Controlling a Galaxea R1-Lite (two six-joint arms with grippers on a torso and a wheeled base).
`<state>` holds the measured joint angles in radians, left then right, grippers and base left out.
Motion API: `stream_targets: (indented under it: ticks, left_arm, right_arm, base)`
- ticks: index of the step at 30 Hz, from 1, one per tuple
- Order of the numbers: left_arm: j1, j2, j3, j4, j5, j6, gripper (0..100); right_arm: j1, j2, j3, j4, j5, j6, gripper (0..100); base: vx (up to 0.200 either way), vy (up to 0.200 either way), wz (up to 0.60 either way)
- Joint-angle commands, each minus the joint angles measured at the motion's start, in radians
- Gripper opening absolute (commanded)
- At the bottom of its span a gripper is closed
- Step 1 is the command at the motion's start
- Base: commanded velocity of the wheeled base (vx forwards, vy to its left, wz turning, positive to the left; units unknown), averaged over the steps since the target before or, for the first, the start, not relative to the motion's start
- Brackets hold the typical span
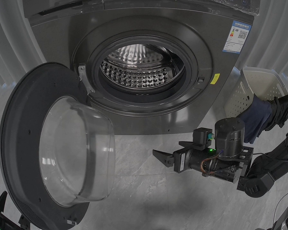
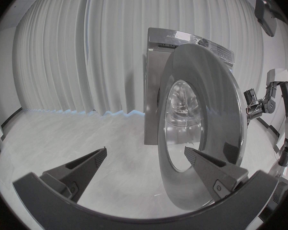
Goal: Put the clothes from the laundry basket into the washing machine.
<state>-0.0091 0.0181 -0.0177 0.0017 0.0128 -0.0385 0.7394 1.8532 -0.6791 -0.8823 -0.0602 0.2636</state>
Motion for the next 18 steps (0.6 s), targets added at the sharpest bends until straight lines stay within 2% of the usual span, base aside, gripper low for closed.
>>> stream_targets:
  ticks: [1,2,11,18]
  left_arm:
    - [0.000,-0.007,0.015,0.000,0.001,0.000,100]
    - [0.000,-0.007,0.016,0.000,0.001,0.000,100]
    - [0.000,-0.007,0.016,0.000,0.001,-0.001,100]
    - [0.001,-0.009,0.016,0.000,0.001,-0.001,100]
  right_arm:
    - [0.014,0.046,-0.033,-0.003,0.000,0.000,100]
    - [0.018,0.054,-0.043,-0.003,0.000,0.000,100]
    - [0.046,0.143,-0.171,0.002,-0.006,0.000,100]
    - [0.110,0.250,-0.284,0.010,-0.007,0.000,100]
  base:
    - [0.000,0.000,0.00]
    - [0.000,0.000,0.00]
    - [-0.200,0.000,0.00]
    - [0.000,0.000,0.00]
